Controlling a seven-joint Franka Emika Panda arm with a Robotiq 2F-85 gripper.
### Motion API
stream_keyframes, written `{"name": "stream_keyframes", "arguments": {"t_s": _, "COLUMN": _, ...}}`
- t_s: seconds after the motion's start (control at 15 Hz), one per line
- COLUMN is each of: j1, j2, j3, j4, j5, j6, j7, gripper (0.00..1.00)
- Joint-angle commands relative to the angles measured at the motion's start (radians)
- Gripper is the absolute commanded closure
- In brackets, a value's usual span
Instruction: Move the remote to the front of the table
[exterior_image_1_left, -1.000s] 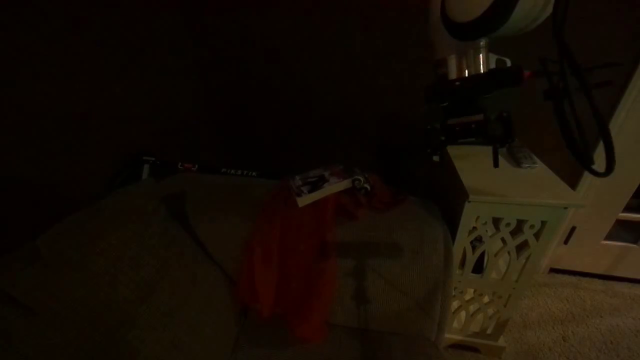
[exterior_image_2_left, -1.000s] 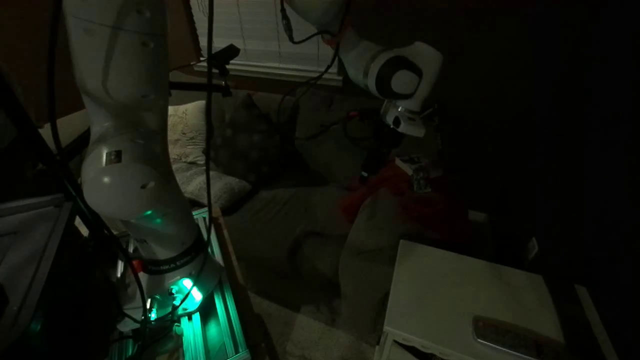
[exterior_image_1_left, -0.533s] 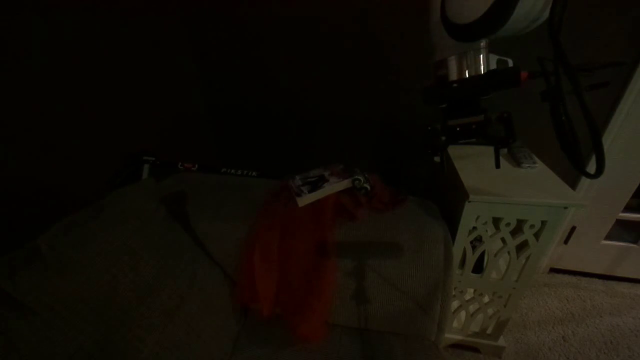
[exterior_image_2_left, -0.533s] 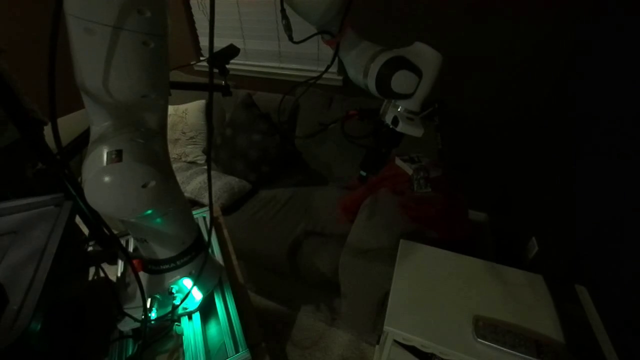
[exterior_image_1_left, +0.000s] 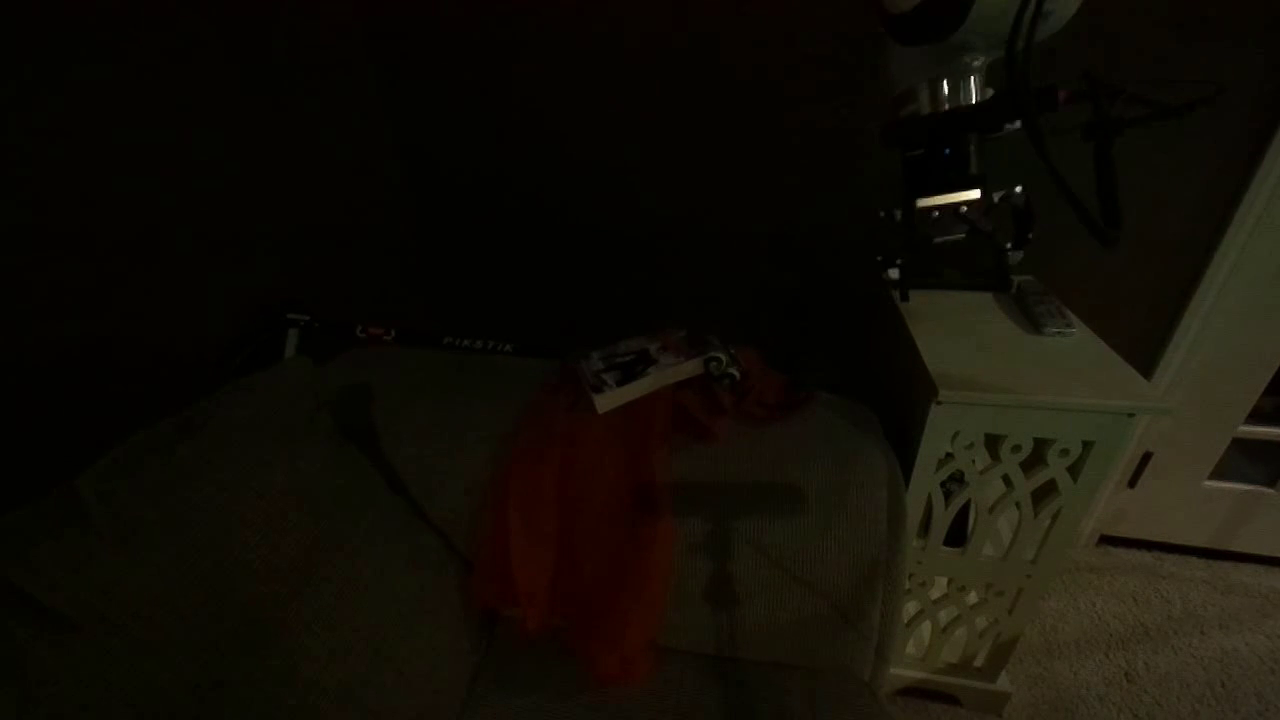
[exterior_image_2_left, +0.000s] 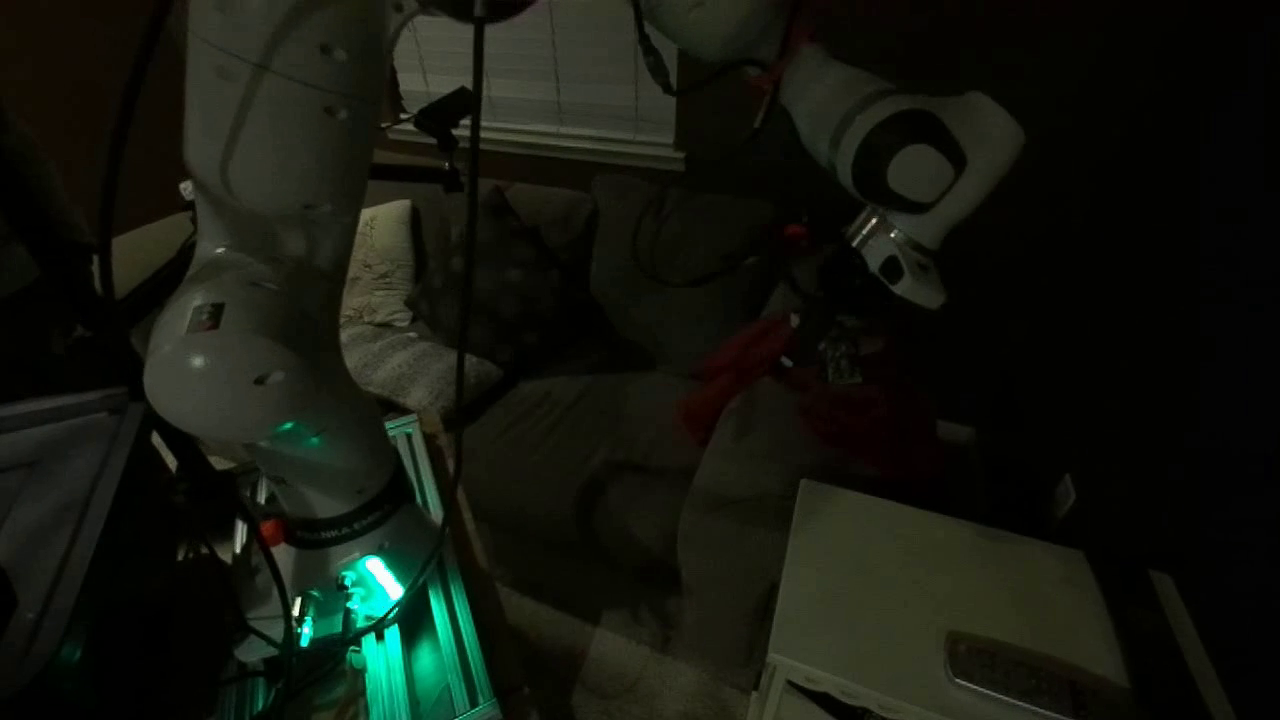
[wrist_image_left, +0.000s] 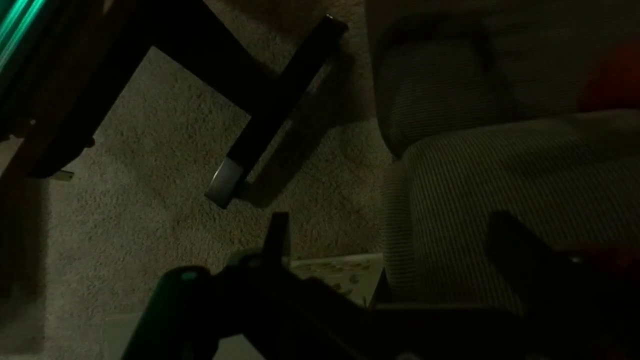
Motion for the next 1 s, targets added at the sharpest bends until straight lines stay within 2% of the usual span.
{"name": "stream_keyframes", "arguments": {"t_s": 0.0, "j1": -0.094, "j2": 0.166, "j3": -0.049, "j4": 0.249, "j5": 0.091, "j6": -0.131, "j7": -0.074, "gripper": 0.0}}
{"name": "stream_keyframes", "arguments": {"t_s": 0.27, "j1": -0.224, "j2": 0.316, "j3": -0.086, "j4": 0.448, "j5": 0.152, "j6": -0.291, "j7": -0.146, "gripper": 0.0}}
{"name": "stream_keyframes", "arguments": {"t_s": 0.33, "j1": -0.252, "j2": 0.35, "j3": -0.098, "j4": 0.494, "j5": 0.175, "j6": -0.301, "j7": -0.125, "gripper": 0.0}}
{"name": "stream_keyframes", "arguments": {"t_s": 0.47, "j1": -0.314, "j2": 0.407, "j3": -0.117, "j4": 0.577, "j5": 0.235, "j6": -0.228, "j7": -0.096, "gripper": 0.0}}
{"name": "stream_keyframes", "arguments": {"t_s": 0.6, "j1": -0.381, "j2": 0.457, "j3": -0.103, "j4": 0.673, "j5": 0.313, "j6": -0.291, "j7": -0.055, "gripper": 0.0}}
{"name": "stream_keyframes", "arguments": {"t_s": 0.67, "j1": -0.334, "j2": 0.38, "j3": -0.114, "j4": 0.527, "j5": 0.242, "j6": -0.222, "j7": -0.107, "gripper": 0.0}}
{"name": "stream_keyframes", "arguments": {"t_s": 0.8, "j1": -0.379, "j2": 0.417, "j3": -0.111, "j4": 0.594, "j5": 0.283, "j6": -0.247, "j7": -0.095, "gripper": 0.0}}
{"name": "stream_keyframes", "arguments": {"t_s": 0.93, "j1": -0.385, "j2": 0.43, "j3": -0.109, "j4": 0.62, "j5": 0.288, "j6": -0.257, "j7": -0.088, "gripper": 0.0}}
